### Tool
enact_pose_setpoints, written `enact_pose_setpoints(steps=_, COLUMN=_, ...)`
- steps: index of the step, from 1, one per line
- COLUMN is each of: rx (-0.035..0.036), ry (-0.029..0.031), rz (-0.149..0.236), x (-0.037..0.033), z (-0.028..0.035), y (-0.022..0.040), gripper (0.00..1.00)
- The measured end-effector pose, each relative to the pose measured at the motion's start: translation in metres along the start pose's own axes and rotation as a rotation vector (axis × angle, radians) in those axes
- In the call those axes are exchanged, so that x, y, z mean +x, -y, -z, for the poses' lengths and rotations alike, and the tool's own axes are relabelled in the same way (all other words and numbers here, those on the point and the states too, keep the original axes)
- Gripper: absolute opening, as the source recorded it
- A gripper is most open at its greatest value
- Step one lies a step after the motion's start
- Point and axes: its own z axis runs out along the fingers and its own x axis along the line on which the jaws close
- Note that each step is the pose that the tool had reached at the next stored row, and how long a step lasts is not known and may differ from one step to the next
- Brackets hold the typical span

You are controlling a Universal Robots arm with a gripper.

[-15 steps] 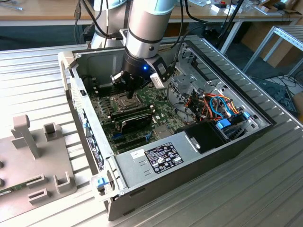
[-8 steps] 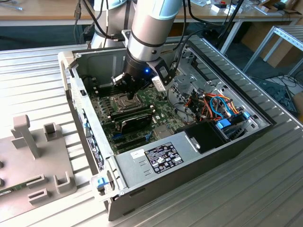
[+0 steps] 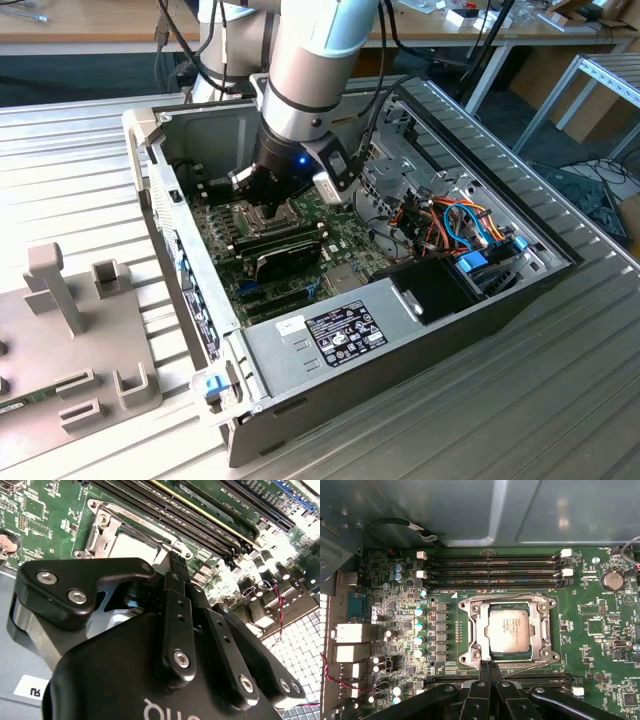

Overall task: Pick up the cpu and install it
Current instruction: 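Install the second cpu locking lever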

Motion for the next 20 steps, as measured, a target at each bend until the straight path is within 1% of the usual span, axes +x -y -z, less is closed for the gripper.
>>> enact_pose_setpoints(steps=1, rx=0.0001, ry=-0.0001, rz=0.000, x=0.0054, z=-0.0065, y=0.0014, gripper=0.11)
enact_pose_setpoints(steps=5, rx=0.0001, ry=0.0000, rz=0.000, x=0.0074, z=-0.0099, y=0.0020, gripper=0.11)
enact_pose_setpoints(steps=8, rx=0.0001, ry=0.0000, rz=0.000, x=0.0099, z=-0.0138, y=0.0027, gripper=0.11)
enact_pose_setpoints(steps=15, rx=0.0004, ry=0.0001, rz=0.000, x=0.0101, z=-0.0161, y=0.0030, gripper=0.11)
enact_pose_setpoints(steps=18, rx=0.0041, ry=0.0000, rz=0.000, x=0.0102, z=-0.0166, y=0.0032, gripper=0.11)
enact_pose_setpoints(steps=20, rx=0.0054, ry=0.0001, rz=0.000, x=0.0105, z=-0.0189, y=0.0035, gripper=0.11)
